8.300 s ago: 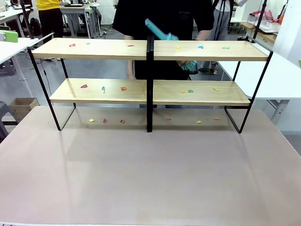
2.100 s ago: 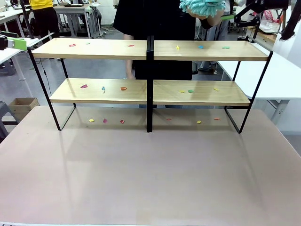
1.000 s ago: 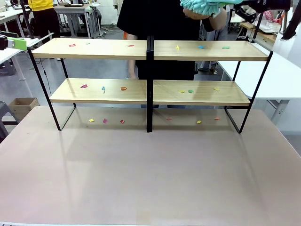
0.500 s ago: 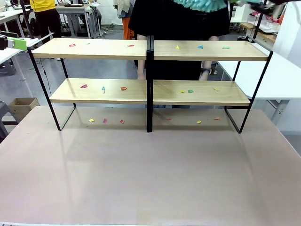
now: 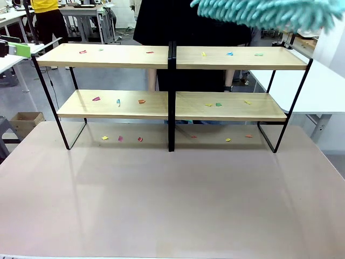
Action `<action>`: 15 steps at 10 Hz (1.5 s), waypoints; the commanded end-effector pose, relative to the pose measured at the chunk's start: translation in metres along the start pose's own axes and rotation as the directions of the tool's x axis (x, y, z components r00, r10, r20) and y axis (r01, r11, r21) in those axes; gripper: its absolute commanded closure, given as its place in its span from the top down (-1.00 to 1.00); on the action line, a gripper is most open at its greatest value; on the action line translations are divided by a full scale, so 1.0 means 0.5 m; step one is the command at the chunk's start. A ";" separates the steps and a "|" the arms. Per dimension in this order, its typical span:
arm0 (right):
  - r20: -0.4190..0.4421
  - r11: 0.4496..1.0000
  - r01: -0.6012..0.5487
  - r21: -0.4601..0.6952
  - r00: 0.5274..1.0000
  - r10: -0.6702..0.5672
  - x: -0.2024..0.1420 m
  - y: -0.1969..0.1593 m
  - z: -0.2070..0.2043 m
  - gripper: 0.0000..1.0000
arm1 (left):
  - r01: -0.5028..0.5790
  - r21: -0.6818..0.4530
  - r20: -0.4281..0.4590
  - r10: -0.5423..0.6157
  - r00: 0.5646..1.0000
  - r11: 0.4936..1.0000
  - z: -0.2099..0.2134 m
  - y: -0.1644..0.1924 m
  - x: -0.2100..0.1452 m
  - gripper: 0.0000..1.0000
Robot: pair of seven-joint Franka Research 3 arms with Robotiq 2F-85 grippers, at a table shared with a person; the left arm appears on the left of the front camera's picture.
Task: Clean the shelves.
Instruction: Pick up the Duster when the human hands it over.
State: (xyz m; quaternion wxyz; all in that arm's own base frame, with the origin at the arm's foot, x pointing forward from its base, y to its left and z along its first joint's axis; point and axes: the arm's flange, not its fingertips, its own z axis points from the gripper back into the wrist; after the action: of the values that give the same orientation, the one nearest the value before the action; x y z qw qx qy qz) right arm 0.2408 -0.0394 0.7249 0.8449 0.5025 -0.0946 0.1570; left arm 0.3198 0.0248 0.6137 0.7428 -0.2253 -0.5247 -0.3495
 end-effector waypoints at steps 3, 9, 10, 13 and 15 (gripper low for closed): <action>-0.057 0.981 -0.050 -0.189 0.998 0.040 -0.104 -0.116 0.014 -1.00 | -0.003 -0.004 -0.001 0.003 1.000 1.000 -0.003 0.001 -0.002 1.00; -0.151 0.973 0.021 -0.230 0.987 -0.057 -0.136 -0.257 -0.019 -1.00 | -0.003 -0.004 -0.001 0.003 1.000 1.000 -0.003 0.001 -0.002 1.00; -0.169 0.975 -0.007 -0.221 0.985 -0.031 -0.152 -0.223 -0.013 -1.00 | -0.003 -0.004 -0.001 0.003 1.000 1.000 -0.003 0.001 -0.002 1.00; -0.169 0.975 -0.007 -0.221 0.985 -0.031 -0.152 -0.223 -0.013 -1.00 | -0.003 -0.004 -0.001 0.003 1.000 1.000 -0.003 0.001 -0.002 1.00; -0.169 0.975 -0.007 -0.221 0.985 -0.031 -0.152 -0.223 -0.013 -1.00 | -0.003 -0.004 -0.001 0.003 1.000 1.000 -0.003 0.001 -0.002 1.00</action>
State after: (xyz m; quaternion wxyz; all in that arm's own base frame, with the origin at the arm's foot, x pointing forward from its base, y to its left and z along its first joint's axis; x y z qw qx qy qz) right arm 0.2116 -0.0965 0.6032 0.9030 0.3883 -0.0361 0.1805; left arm 0.3199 0.0248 0.6136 0.7429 -0.2253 -0.5246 -0.3495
